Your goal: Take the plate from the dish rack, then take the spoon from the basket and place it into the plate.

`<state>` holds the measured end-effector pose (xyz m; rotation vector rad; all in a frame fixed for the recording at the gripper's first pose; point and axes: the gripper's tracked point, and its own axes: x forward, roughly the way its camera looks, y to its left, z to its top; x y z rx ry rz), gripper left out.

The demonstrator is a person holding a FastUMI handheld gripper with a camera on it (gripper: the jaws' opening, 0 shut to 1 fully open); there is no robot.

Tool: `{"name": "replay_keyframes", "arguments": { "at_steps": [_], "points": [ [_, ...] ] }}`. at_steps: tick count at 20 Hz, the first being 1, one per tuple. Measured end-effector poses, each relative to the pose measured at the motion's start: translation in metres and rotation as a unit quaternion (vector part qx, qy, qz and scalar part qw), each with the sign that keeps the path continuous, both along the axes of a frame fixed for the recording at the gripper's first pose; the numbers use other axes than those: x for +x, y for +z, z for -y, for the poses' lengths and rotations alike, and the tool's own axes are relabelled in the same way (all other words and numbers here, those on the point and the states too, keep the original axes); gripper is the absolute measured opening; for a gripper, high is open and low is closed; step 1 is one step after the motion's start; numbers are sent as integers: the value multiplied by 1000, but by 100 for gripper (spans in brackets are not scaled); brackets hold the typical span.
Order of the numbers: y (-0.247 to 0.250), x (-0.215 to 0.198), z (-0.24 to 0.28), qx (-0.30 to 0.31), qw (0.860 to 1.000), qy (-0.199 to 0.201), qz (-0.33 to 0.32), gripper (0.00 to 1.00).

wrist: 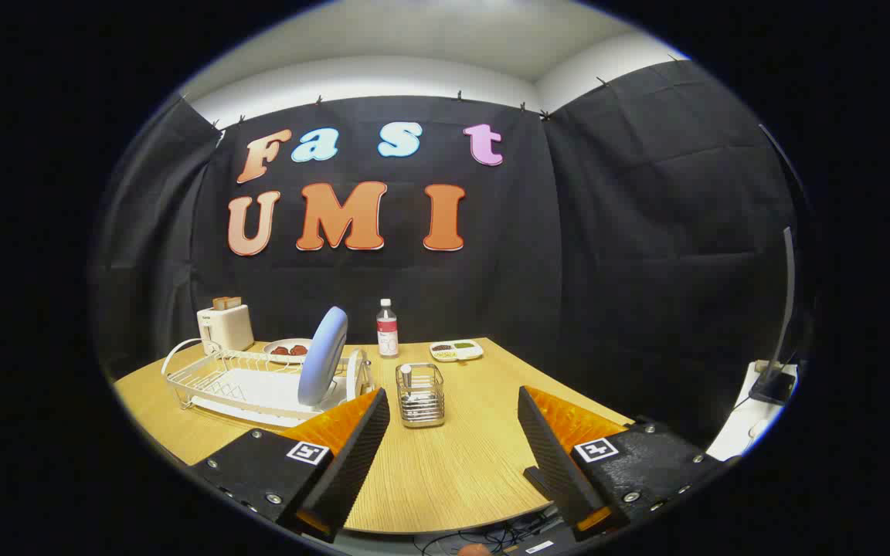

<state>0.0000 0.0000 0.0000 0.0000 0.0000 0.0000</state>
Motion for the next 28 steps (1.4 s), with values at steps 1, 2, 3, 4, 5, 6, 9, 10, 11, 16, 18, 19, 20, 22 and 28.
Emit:
{"name": "replay_keyframes", "arguments": {
  "at_steps": [1, 2, 3, 4, 5, 6, 9, 10, 11, 16, 18, 19, 20, 22, 28],
  "points": [
    [6, 2, -3, -5, 1000, 6, 3, 99],
    [12, 3, -6, -8, 1000, 9, 5, 99],
    [20, 3, -8, -8, 1000, 14, 13, 99],
    [28, 5, -12, -7, 1000, 19, 20, 99],
    [33, 7, -15, -6, 999, 23, 23, 99],
    [36, 9, -19, -6, 999, 27, 22, 99],
    [47, 14, -25, -17, 999, 33, 28, 99],
    [49, 15, -26, -18, 999, 33, 27, 99],
    [52, 16, -30, -14, 999, 36, 28, 100],
    [55, 24, -44, -3, 998, 52, 28, 99],
    [55, 28, -48, -6, 998, 55, 24, 99],
    [55, 30, -50, -4, 998, 58, 19, 99],
    [57, 33, -53, 0, 998, 61, 14, 99],
    [62, 43, -62, 10, 997, 70, 3, 99],
    [82, 89, -104, -35, 995, 87, -19, 99]
  ]
}}
